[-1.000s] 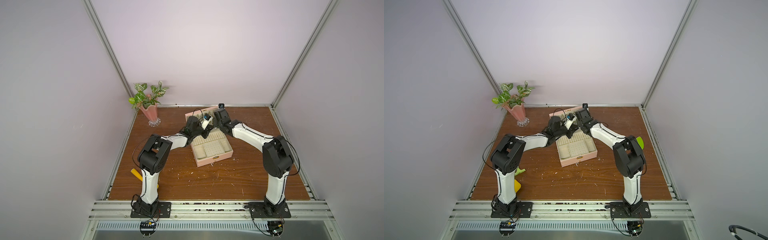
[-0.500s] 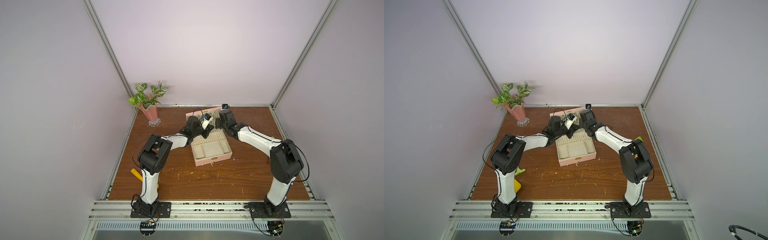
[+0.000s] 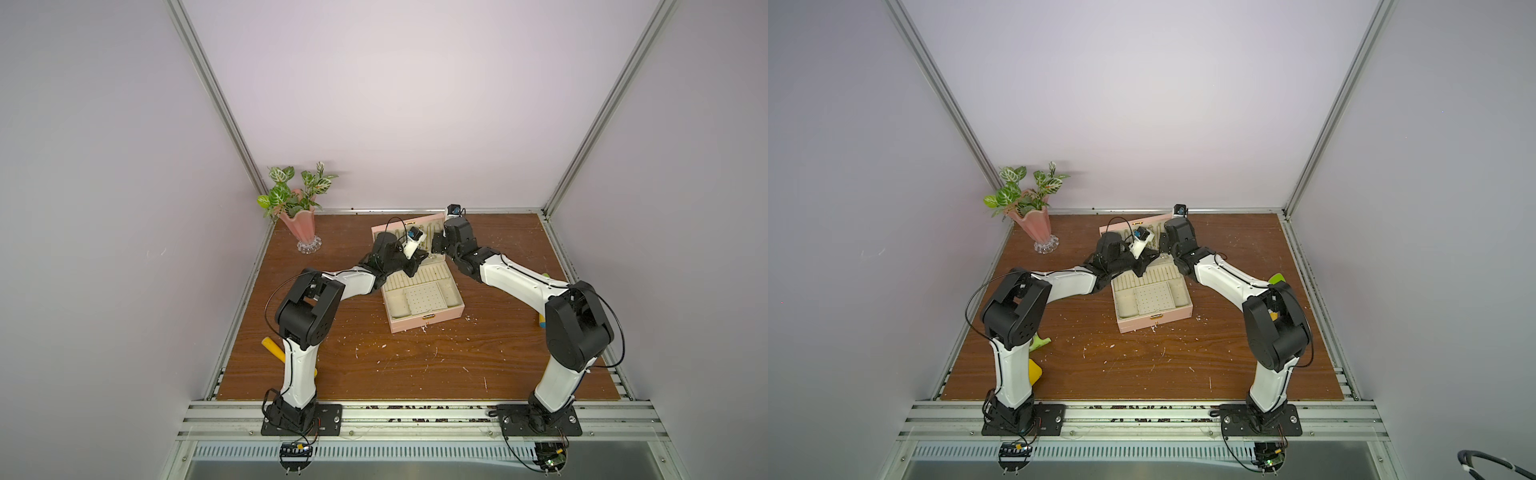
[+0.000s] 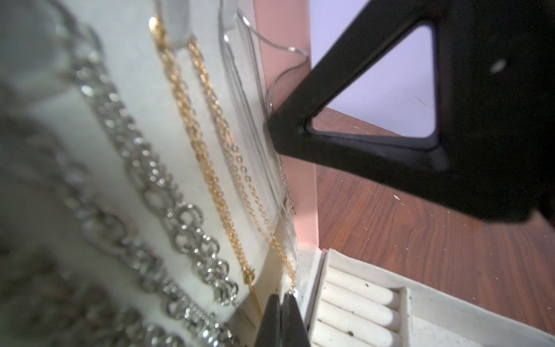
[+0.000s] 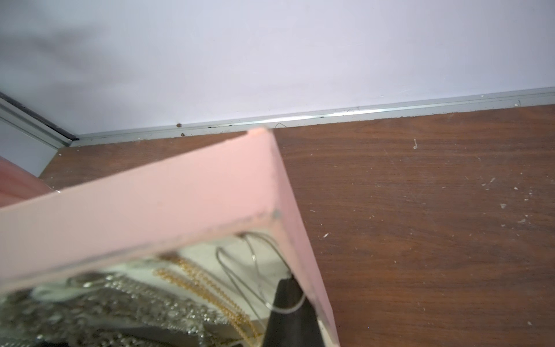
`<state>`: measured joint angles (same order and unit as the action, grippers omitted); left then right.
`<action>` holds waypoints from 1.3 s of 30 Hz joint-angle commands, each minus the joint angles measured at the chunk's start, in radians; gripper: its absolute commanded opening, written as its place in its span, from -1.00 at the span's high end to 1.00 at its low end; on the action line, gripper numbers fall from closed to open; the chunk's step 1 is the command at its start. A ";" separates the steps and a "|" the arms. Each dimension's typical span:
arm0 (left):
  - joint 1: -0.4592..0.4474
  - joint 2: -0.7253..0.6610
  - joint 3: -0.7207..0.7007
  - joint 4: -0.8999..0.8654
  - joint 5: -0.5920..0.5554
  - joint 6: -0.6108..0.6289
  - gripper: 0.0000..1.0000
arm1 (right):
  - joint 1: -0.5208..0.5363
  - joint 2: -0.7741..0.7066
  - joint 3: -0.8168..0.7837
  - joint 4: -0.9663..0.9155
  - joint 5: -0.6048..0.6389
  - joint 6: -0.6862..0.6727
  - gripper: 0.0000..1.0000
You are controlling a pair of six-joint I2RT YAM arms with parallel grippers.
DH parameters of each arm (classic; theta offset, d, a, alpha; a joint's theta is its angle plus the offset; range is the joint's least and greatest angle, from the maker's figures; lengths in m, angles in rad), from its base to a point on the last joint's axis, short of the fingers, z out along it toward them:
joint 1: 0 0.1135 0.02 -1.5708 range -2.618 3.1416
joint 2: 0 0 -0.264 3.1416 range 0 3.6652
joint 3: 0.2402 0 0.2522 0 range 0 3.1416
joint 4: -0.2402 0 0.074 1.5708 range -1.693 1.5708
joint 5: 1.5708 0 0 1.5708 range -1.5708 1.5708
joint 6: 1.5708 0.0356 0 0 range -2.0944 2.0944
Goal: Put jewelry chain into jewelry box
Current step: Adjust the necklace in the storage slot.
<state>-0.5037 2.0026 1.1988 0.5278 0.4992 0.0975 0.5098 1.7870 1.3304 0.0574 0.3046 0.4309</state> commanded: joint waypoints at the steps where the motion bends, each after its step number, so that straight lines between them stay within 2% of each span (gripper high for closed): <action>1: 0.010 0.003 0.030 0.017 0.035 0.006 0.98 | -0.004 -0.070 -0.011 0.066 -0.018 0.029 1.00; 39: 0.010 0.000 0.028 0.051 0.089 -0.003 0.96 | -0.014 -0.018 -0.058 0.053 -0.075 0.071 0.97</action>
<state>-0.5018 2.0026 1.1988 0.5282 0.5343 0.0978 0.5026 1.7927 1.2819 0.1005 0.2382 0.4908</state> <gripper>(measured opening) 0.055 0.045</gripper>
